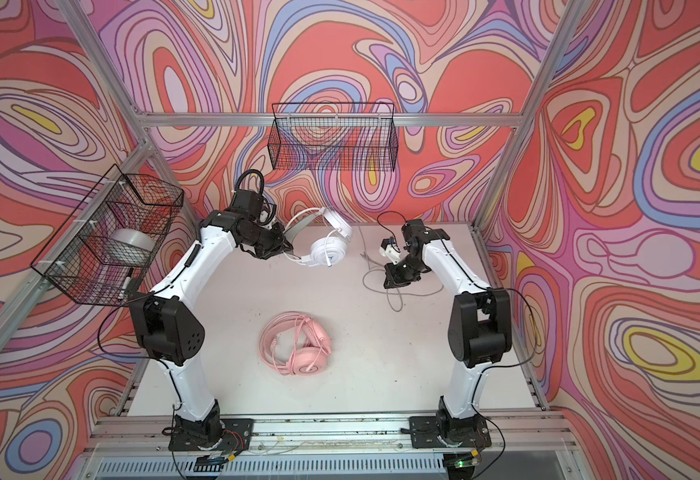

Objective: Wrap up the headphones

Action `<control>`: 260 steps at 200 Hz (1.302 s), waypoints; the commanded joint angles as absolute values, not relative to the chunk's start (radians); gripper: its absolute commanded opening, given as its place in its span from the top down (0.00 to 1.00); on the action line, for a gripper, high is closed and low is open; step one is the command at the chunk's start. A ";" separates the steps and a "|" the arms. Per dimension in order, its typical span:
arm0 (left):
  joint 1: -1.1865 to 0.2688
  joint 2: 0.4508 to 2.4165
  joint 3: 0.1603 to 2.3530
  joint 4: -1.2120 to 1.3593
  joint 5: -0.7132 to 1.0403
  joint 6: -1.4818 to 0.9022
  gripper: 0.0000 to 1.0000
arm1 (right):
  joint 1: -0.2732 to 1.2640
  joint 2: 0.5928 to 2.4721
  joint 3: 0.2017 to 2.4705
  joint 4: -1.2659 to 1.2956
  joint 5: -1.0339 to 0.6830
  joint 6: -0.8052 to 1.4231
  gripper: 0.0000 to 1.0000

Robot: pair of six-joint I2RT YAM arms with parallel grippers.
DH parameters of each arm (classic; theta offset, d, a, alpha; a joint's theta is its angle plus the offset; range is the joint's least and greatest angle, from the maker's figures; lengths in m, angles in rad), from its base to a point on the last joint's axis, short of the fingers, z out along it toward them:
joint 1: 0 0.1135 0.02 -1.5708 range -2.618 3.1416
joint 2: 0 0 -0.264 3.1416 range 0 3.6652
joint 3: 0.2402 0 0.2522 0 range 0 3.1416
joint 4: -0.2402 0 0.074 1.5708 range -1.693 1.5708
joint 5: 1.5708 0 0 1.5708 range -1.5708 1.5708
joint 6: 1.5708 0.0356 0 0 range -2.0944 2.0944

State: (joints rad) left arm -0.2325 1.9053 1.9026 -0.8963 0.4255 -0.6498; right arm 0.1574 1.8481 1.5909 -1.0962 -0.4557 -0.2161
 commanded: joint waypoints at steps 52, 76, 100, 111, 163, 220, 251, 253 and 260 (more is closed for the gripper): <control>-0.221 1.862 1.897 -0.845 0.423 -0.727 1.00 | 0.162 1.700 1.522 -1.033 -0.534 -0.285 1.00; -0.221 1.873 1.917 -0.865 0.372 -0.742 1.00 | 0.222 1.644 1.489 -1.042 -0.504 -0.330 1.00; -0.221 1.890 1.935 -0.891 0.355 -0.744 1.00 | 0.275 1.601 1.478 -1.035 -0.486 -0.339 1.00; -0.221 1.894 1.934 -0.899 0.341 -0.741 1.00 | 0.285 1.591 1.483 -1.038 -0.471 -0.336 1.00; -0.224 1.896 1.925 -0.965 0.239 -0.714 1.00 | 0.338 1.578 1.555 -1.116 -0.443 -0.378 1.00; -0.240 1.924 1.948 -1.043 0.120 -0.675 1.00 | 0.421 1.637 1.692 -1.240 -0.399 -0.422 1.00; -0.256 1.951 1.976 -1.095 0.044 -0.642 1.00 | 0.442 1.657 1.781 -1.278 -0.398 -0.431 1.00; -0.258 1.953 1.978 -1.098 0.039 -0.641 1.00 | 0.445 1.660 1.787 -1.280 -0.399 -0.432 1.00; -0.264 1.958 1.983 -1.106 0.026 -0.634 1.00 | 0.449 1.669 1.808 -1.290 -0.400 -0.433 1.00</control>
